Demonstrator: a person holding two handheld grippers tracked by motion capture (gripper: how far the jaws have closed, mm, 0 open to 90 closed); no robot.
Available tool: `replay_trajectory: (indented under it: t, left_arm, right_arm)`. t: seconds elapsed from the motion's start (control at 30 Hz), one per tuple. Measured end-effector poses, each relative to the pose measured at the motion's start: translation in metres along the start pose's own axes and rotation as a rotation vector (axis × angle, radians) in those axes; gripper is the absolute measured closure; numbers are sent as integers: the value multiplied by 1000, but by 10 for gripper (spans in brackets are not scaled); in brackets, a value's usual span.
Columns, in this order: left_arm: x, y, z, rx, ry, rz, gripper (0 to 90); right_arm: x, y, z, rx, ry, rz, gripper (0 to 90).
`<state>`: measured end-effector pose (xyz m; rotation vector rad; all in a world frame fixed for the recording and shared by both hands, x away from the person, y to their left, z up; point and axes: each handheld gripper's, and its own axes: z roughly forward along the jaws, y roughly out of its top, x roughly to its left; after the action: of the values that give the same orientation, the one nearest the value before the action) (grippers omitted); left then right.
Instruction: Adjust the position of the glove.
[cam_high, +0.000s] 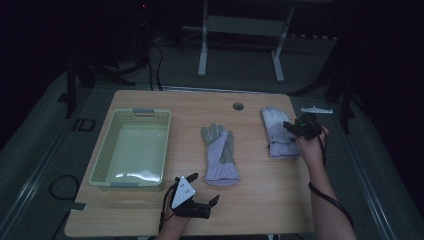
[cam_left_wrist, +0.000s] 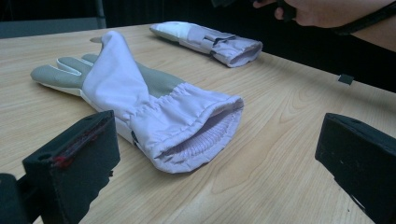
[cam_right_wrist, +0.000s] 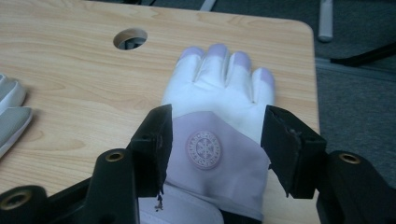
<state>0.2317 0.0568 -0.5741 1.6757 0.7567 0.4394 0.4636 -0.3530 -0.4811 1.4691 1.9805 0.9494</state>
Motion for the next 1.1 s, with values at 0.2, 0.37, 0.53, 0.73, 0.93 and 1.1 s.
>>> replay_trajectory:
  t: [0.2, 0.37, 0.53, 0.73, 0.93, 1.1]
  left_arm:
    - [0, 0, 0, -1, 0, 4, 0]
    - [0, 0, 0, -1, 0, 6, 0]
    - [-1, 0, 0, -1, -2, 7, 0]
    - [-1, 0, 0, 0, 0, 6, 0]
    - [-1, 0, 0, -1, 0, 5, 0]
    - [0, 0, 0, 0, 1, 4, 0]
  right_arm:
    - [2, -6, 19, 54, 43, -4, 404]
    - [3, -19, 40, 123, 4, -36, 423]
    - [-3, -32, 54, 135, 38, -16, 456]
    - [-2, -33, 53, 138, 75, -38, 619]
    - [-1, -29, 52, 170, 86, -24, 722]
    - [4, -28, 48, 165, 65, -45, 787]
